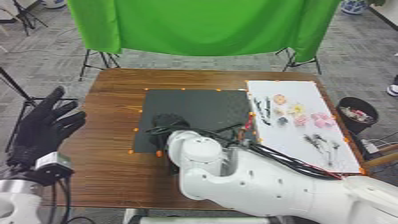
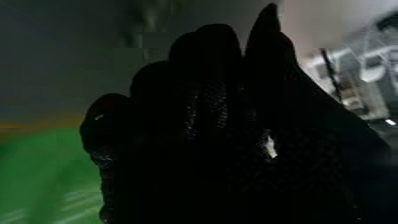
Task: Arrange flowers
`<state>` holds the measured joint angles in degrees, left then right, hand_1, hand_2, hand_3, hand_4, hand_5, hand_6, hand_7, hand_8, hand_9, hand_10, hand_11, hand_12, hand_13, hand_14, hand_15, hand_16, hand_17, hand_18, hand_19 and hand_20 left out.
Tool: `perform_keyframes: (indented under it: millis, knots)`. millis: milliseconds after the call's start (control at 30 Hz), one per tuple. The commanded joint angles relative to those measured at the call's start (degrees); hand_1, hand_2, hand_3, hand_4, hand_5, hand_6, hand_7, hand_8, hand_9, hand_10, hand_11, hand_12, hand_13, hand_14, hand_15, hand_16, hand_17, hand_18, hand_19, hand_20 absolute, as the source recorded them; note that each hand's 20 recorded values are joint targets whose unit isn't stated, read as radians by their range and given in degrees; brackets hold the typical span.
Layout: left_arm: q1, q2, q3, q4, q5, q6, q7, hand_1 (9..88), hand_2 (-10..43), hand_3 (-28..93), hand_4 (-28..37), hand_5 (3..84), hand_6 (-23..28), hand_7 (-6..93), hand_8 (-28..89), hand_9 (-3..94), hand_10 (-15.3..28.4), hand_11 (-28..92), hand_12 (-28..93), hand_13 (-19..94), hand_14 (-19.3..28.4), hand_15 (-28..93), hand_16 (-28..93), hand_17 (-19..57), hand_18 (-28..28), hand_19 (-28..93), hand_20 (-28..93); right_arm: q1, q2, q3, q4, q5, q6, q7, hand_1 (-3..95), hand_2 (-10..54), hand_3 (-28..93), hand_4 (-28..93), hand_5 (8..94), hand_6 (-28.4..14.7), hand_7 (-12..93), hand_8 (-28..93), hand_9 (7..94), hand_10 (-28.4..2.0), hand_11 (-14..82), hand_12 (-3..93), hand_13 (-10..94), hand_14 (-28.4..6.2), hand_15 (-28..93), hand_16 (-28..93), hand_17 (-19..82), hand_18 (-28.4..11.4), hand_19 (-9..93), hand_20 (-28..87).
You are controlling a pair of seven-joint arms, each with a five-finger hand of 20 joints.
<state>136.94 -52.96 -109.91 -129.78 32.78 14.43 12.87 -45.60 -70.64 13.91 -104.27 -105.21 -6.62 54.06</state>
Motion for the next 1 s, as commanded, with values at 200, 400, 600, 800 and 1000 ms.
perform_keyframes:
  millis: [200, 400, 600, 800, 1000]
  knots:
    - [8.84, -2.72, -1.5, -2.46, -0.96, 2.45, 3.31, 30.0, 6.6, 62, -20.0, 29.4, 6.0, 7.3, -7, 26.0, 18.3, 22, 11, 20, 27.9, 55, -12, -5.9, 28.4, 58, -8, -2.23, 14.16, 15.06, -13.04, 2.48, -6.37, -1.57, 23.9, 8.4, 75, -15, 64.1, -10.5, 26, -7, 69.8, -21.7, 38.9, 21.1, 69, -15.7, 71, 15, 51, -18.3, 93, 11]
    - [15.07, 0.05, -3.27, -4.08, -3.79, 4.72, 9.13, 30.1, 6.6, 62, -20.0, 29.4, 6.0, 7.3, -7, 26.0, 18.3, 22, 12, 20, 27.9, 55, -12, -5.9, 28.4, 58, -8, -11.14, 28.34, 25.37, -18.18, 5.37, -4.83, 3.3, 25.7, 7.7, 74, -16, 61.2, -12.7, 17, -7, 66.8, -23.6, 30.0, 19.1, 67, -17.1, 67, 13, 50, -18.0, 93, 3]
    - [20.08, 6.83, -2.34, -4.38, -9.37, 8.14, 17.75, 30.0, 6.6, 62, -20.1, 29.4, 6.0, 7.3, -7, 26.0, 18.2, 22, 11, 20, 27.9, 55, -12, -5.9, 28.4, 58, -8, -22.35, 36.92, 33.05, -18.66, 6.58, -2.81, 7.49, 27.8, 5.5, 74, -17, 59.1, -14.3, 14, -6, 63.2, -24.9, 24.4, 17.4, 66, -17.2, 67, 13, 51, -17.4, 93, 3]
    - [20.64, 11.65, -0.6, -4.1, -12.48, 9.43, 22.63, 30.1, 6.6, 62, -20.0, 29.4, 6.0, 7.2, -7, 25.9, 18.3, 22, 12, 20, 27.9, 55, -12, -5.9, 28.4, 58, -8, -25.5, 38.48, 34.92, -16.39, 6.1, -4.24, 15.28, 28.7, 3.7, 71, -18, 59.6, -16.1, 11, -6, 69.3, -23.4, 27.2, 17.5, 76, -12.4, 74, 13, 62, -14.1, 93, 24]
    - [20.06, 12.95, 0.01, -3.99, -12.49, 9.69, 23.54, 30.1, 6.6, 62, -20.0, 29.4, 6.0, 7.4, -7, 25.9, 18.2, 22, 12, 20, 27.9, 55, -12, -5.9, 28.4, 58, -8, -26.74, 39.38, 37.21, -14.07, 6.85, -4.72, 20.28, 30.3, 2.4, 67, -18, 61.2, -19.2, 7, -6, 76.4, -24.5, 27.4, 17.4, 82, -10.5, 70, 13, 69, -10.1, 93, 16]
